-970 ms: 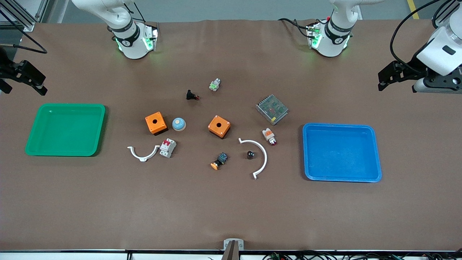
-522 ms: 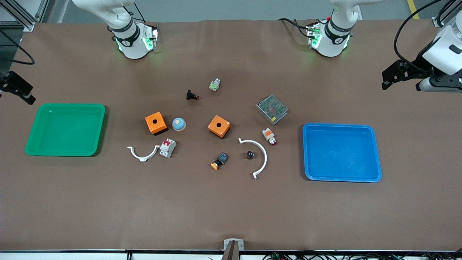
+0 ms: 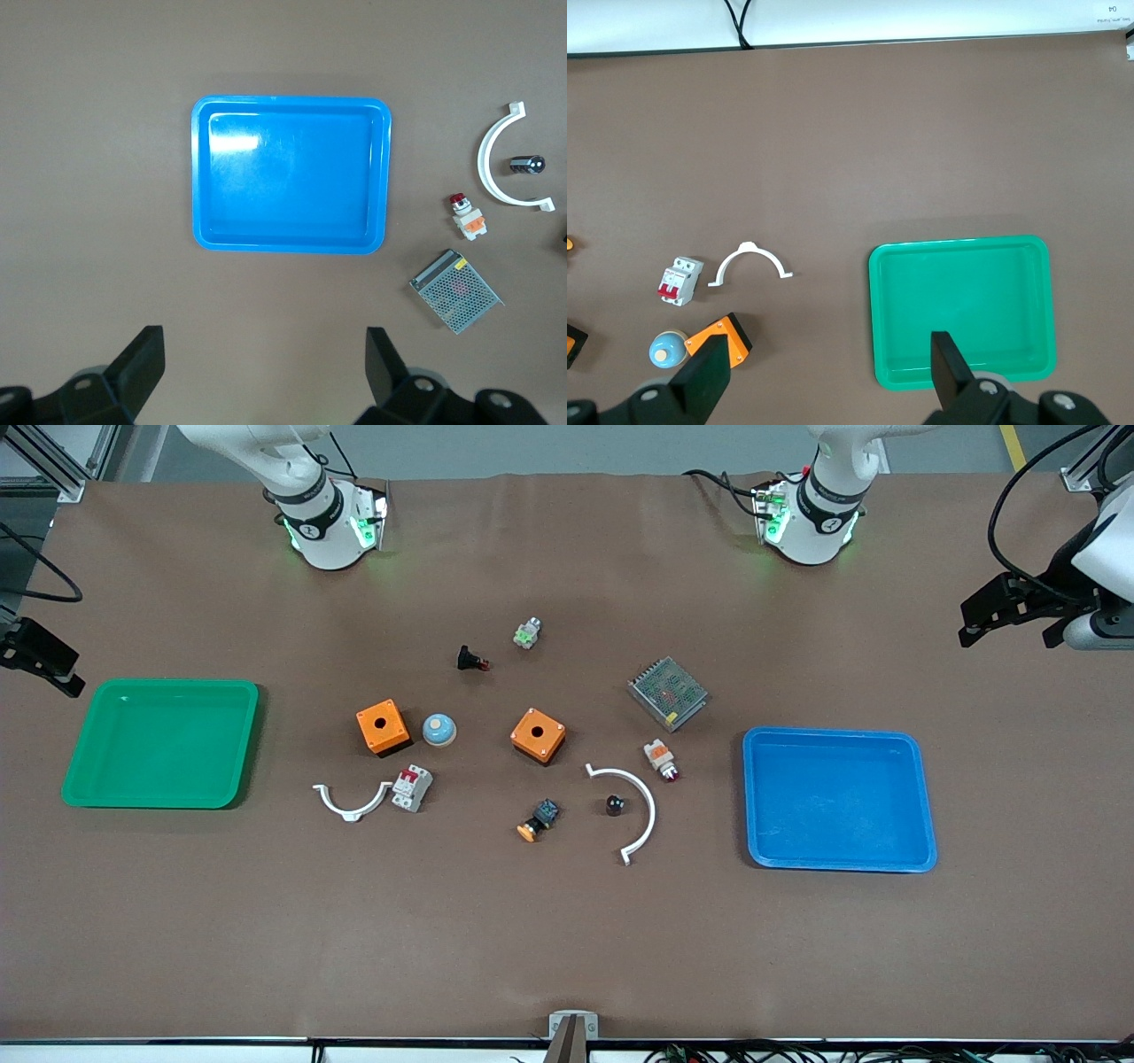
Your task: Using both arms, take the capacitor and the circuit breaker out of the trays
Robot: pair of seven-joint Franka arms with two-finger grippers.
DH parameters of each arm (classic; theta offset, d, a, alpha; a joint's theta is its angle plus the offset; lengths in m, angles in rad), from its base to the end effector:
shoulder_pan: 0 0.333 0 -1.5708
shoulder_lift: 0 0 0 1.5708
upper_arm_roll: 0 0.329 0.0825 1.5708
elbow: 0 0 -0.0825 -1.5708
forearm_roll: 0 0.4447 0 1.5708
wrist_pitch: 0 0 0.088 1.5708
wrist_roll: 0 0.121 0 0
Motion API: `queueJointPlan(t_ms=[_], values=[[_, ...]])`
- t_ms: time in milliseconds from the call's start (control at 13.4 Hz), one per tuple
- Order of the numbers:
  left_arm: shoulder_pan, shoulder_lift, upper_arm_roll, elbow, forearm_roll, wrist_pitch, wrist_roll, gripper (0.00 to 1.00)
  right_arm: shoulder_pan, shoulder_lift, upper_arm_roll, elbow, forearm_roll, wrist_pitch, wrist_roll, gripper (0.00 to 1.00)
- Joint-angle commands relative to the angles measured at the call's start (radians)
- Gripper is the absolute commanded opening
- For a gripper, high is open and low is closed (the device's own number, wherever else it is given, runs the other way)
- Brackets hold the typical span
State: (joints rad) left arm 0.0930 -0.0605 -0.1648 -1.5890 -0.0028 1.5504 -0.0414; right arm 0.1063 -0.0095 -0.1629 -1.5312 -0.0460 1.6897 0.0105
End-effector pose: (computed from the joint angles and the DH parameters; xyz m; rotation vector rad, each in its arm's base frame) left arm 0.5924 -0.0459 0.6481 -3.1351 0.0475 -0.0336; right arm 0.6252 -0.0410 0.6624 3.0809 -0.1011 0.2577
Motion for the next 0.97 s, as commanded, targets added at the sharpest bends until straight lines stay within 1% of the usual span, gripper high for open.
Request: queueJointPlan(t_ms=[0, 224, 373, 448, 597, 896], values=[[0.010, 0.011, -0.007, 0.029, 0.004, -0.023, 0.005, 1.00, -0.017, -0.007, 0.008, 0.007, 0.021, -0.018, -0.021, 1.00], [0.007, 0.017, -0.009, 0.027, 0.004, -0.026, 0.006, 1.00, -0.017, -0.009, 0.006, 0.000, 0.021, -0.039, -0.021, 1.00], [0.004, 0.019, -0.009, 0.031, 0.004, -0.032, 0.006, 1.00, -0.016, -0.017, 0.008, 0.000, 0.021, -0.120, -0.020, 1.00], [0.004, 0.019, -0.009, 0.031, 0.004, -0.032, 0.006, 1.00, -0.013, -0.023, 0.010, 0.000, 0.021, -0.136, -0.020, 1.00], [0.007, 0.019, -0.009, 0.032, 0.004, -0.032, 0.006, 1.00, -0.017, -0.024, 0.010, 0.000, 0.023, -0.130, -0.020, 1.00], [0.002, 0.019, -0.009, 0.034, 0.004, -0.033, 0.003, 1.00, -0.022, -0.058, 0.006, -0.018, 0.023, -0.120, -0.020, 1.00]])
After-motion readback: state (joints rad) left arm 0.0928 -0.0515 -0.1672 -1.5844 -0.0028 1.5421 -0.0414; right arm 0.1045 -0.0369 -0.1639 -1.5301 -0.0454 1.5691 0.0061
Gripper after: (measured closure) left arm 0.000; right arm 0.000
